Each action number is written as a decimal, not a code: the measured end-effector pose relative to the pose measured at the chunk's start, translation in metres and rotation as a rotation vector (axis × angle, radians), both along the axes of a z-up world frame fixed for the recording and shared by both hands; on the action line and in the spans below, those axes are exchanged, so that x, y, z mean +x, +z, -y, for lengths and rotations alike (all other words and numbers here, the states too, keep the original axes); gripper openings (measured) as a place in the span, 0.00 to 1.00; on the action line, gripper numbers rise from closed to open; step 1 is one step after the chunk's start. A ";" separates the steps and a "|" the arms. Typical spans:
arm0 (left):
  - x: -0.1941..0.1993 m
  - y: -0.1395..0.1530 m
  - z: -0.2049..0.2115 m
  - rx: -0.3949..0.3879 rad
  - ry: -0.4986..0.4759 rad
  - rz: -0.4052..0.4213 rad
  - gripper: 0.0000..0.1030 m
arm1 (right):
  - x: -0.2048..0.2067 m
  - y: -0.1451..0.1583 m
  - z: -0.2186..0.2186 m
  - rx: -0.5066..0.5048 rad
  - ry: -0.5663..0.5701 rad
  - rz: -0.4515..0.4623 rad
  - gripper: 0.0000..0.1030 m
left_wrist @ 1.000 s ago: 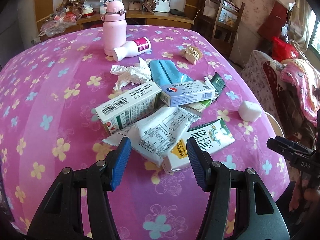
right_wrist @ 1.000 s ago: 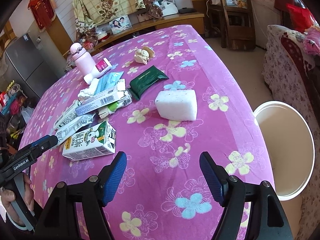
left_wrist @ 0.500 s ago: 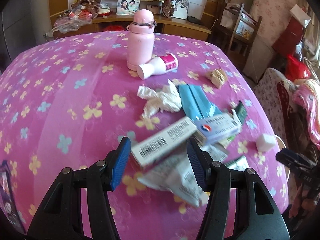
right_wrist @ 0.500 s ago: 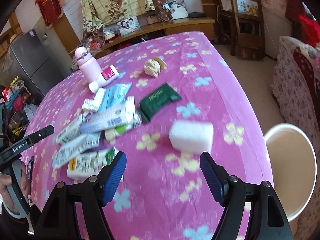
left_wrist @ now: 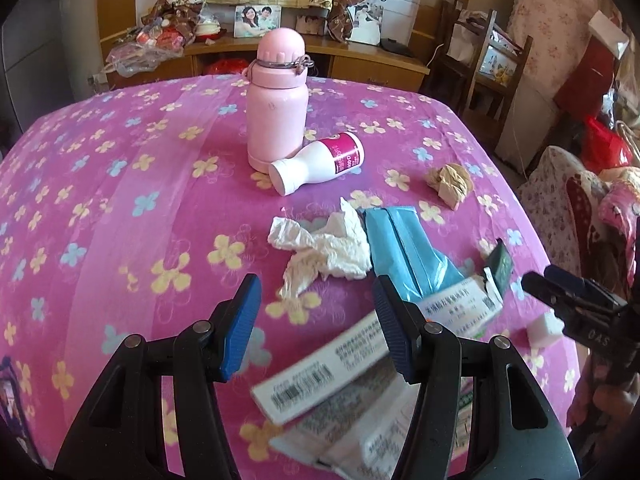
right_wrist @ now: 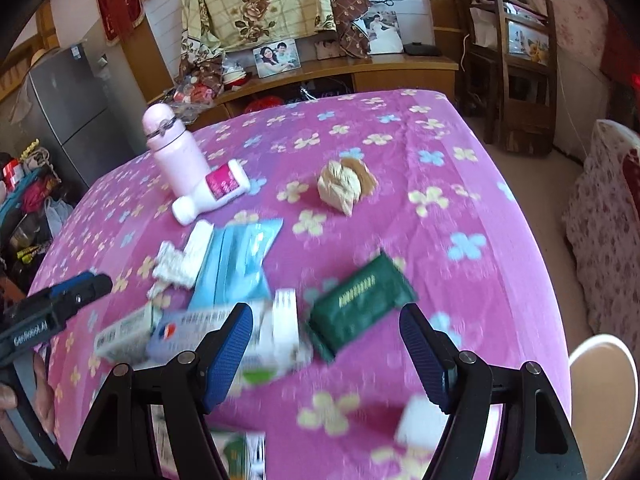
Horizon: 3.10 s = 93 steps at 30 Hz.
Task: Collect trash
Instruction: 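Move the right tool to the beige crumpled paper while the left tool reaches the white tissue, then close the right gripper on the beige paper while the left gripper grasps the tissue, then carry both items over the white bucket and open both grippers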
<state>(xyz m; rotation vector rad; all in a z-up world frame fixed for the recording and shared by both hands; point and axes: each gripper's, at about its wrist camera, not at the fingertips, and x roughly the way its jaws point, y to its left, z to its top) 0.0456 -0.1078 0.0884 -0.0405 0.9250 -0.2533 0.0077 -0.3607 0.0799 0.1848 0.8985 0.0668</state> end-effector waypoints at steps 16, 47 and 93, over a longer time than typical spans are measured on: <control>0.063 -0.032 0.009 0.009 -0.072 -0.106 0.55 | 0.119 -0.025 0.011 -0.062 -0.042 -0.064 0.72; 0.039 -0.009 0.001 -0.026 -0.103 -0.095 0.09 | 0.073 0.002 -0.004 0.010 0.065 0.003 0.23; -0.174 0.019 0.273 -0.020 -0.501 0.022 0.09 | -0.220 0.011 0.182 0.028 -0.267 -0.009 0.23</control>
